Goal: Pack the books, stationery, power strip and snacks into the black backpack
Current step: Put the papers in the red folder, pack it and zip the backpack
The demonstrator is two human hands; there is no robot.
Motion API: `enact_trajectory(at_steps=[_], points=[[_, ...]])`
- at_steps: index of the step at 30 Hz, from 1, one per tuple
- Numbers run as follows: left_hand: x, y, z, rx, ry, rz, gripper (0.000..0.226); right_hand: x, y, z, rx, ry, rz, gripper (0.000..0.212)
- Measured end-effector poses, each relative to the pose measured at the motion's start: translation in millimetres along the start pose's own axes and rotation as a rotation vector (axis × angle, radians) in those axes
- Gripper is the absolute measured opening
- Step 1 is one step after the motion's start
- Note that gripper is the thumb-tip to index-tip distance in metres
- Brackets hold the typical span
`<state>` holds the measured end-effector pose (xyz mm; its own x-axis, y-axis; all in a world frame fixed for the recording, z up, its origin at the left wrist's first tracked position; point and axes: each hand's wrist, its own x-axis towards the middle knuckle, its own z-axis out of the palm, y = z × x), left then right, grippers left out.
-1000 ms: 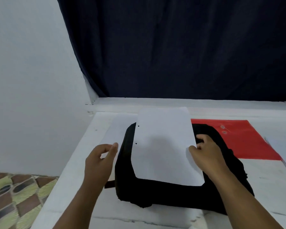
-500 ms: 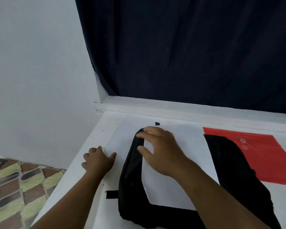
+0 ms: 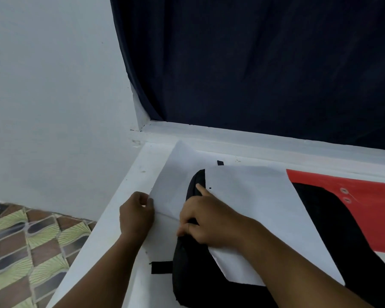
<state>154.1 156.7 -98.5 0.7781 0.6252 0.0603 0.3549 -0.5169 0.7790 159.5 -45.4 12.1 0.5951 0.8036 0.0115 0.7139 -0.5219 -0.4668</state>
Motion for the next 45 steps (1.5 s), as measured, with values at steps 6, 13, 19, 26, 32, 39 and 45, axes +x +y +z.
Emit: enact_trajectory(at_steps=[6, 13, 19, 26, 32, 39, 45], points=[[6.0, -8.0, -27.7, -0.263, 0.274, -0.123, 0.006, -16.8, 7.4, -24.3, 0.138, 0.178, 0.075, 0.022], [9.0, 9.4, -73.7, -0.729, 0.373, -0.191, 0.008, -16.5, -2.2, -0.7, 0.089, 0.042, 0.052, 0.016], [-7.9, 49.4, -108.6, -1.071, 0.381, -0.178, 0.013, -33.7, -18.5, -12.0, 0.277, 0.38, 0.144, 0.003], [-65.9, 93.0, -104.7, -1.072, -0.006, -0.169, 0.044, -87.6, -8.1, -30.3, 0.466, 0.736, 0.443, 0.012], [-115.2, 107.8, -81.9, -0.701, -0.3, 0.009, 0.074, -155.9, 18.9, -29.2, 0.293, 0.886, 0.862, 0.027], [-143.3, 114.1, -52.5, -0.107, -0.475, 0.421, 0.029, -197.2, 13.1, -15.9, 0.604, 0.858, 1.043, 0.048], [-151.8, 96.7, -41.3, 0.085, -0.511, 0.532, 0.048, -214.0, -1.6, -1.5, 0.652, 1.004, 0.962, 0.05]])
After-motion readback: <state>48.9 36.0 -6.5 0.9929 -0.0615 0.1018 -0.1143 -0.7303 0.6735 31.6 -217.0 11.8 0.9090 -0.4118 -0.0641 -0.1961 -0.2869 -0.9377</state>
